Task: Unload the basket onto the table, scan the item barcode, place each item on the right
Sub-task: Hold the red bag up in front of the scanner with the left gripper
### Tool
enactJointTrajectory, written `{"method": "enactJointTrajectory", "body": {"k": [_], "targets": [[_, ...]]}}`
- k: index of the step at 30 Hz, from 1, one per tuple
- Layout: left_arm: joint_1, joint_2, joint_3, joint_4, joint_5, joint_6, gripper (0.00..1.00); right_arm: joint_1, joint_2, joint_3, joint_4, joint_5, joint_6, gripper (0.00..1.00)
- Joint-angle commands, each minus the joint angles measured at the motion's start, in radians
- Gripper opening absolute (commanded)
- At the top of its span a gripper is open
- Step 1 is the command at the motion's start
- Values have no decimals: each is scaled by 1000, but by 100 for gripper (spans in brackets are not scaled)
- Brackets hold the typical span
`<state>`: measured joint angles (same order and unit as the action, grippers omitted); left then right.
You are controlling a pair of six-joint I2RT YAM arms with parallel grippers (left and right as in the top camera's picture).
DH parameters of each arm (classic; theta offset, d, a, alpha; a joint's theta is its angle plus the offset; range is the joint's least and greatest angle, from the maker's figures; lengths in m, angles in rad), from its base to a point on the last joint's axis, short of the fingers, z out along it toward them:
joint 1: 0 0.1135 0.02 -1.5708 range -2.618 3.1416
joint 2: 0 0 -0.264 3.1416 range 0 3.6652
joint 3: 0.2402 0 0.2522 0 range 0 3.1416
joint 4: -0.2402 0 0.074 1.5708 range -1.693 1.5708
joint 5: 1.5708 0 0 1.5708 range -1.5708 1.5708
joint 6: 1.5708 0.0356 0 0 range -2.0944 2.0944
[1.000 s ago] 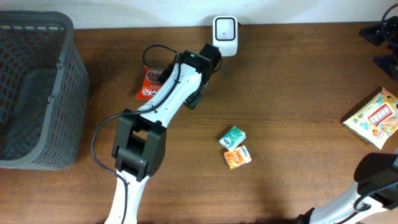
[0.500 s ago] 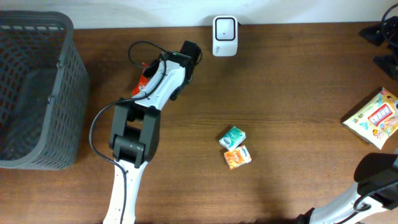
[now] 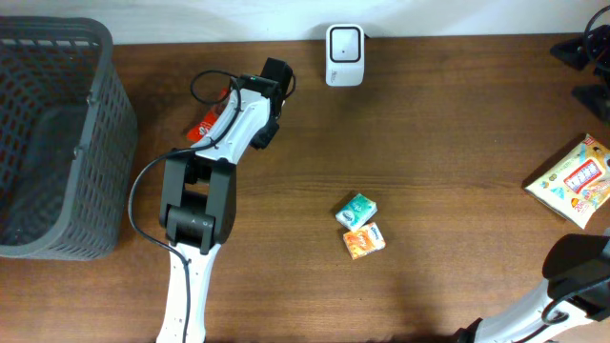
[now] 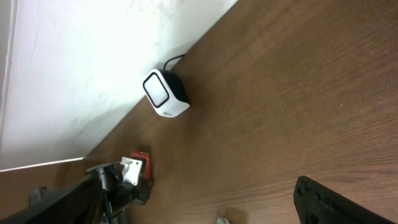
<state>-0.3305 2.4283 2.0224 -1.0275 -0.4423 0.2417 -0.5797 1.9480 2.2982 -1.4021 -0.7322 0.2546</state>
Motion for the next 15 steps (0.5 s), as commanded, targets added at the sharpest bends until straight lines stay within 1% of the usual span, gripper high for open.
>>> {"method": "enactJointTrajectory", "body": {"k": [1,3,4,5,6,10,13,15], "targets": [[-10,10,11,-9,-144,-1,49,3,2,-4,3,-15,-3,98],[-32,3,11,-19,-283,-2,55,3,2,-4,3,-15,-3,98],[-45,2,11,-31,-334,-2,66,3,2,-4,3,-15,-3,99],[-53,2,11,-39,-352,-1,81,3,2,-4,3,-15,-3,98],[-57,3,11,-41,-349,-1,90,3,2,-4,3,-15,-3,98],[-32,9,8,-31,-255,-1,90,3,2,-4,3,-15,-3,98],[16,18,6,-32,-189,-5,86,3,2,-4,3,-15,-3,98],[39,18,6,-32,-181,-5,86,3,2,-4,3,-15,-3,98]]}}
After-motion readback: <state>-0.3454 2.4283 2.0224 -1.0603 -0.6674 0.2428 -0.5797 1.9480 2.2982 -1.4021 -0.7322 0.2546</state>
